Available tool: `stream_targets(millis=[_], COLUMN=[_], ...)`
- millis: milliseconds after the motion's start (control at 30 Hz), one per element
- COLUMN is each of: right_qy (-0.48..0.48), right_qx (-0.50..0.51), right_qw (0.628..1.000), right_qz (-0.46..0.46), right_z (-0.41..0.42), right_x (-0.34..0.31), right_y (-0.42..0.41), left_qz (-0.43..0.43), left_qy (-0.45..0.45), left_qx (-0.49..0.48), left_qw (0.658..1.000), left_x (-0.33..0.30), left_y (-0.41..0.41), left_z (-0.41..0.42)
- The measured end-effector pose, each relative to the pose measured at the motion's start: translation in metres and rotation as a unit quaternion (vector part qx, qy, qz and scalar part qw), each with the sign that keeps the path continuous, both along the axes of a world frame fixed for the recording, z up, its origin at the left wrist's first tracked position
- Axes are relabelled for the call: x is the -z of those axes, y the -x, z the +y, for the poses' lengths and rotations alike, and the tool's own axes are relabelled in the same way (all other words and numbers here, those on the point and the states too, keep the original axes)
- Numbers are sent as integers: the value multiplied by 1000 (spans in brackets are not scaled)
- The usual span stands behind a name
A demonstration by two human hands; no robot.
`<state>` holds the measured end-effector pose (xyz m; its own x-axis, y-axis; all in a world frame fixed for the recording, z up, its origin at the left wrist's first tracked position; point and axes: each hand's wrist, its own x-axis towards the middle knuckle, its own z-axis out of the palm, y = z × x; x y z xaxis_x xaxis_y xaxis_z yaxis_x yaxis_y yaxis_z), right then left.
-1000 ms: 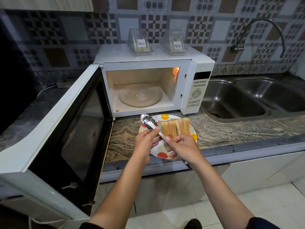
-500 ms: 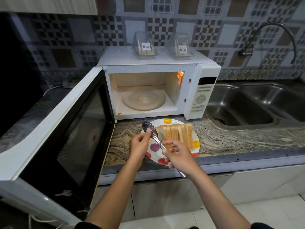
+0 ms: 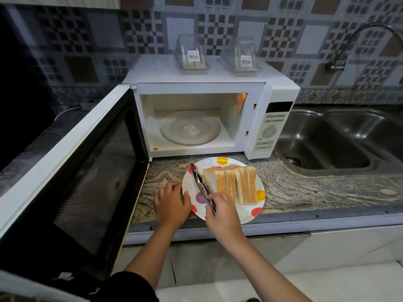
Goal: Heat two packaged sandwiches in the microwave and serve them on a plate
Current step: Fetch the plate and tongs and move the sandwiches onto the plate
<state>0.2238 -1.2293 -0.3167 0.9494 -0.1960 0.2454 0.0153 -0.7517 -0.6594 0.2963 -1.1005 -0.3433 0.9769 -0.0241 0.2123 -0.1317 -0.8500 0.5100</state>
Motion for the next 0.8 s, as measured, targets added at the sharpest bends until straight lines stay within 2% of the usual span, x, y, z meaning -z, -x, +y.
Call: stream_targets(millis=[100,433,633,800], right_qy=[42,73,44,-15], right_qx=[-11,-18,-13,71], right_qw=[999,974,963,950], right_qz=[-32,-213,-266,-305], right_z=[5,2,-20,-51], right_x=[13,21,16,6], right_y=[-5,-9,2,10], left_qz=[-6,-16,-21,-27], left_qy=[-3,-12,-7,-7], left_qx=[1,4,-4,-1], left_qw=[1000,1000,1000,1000], left_x=[1,6,6,10], left_y=[1,-1,-3,-4], left_z=[0,2,2,1])
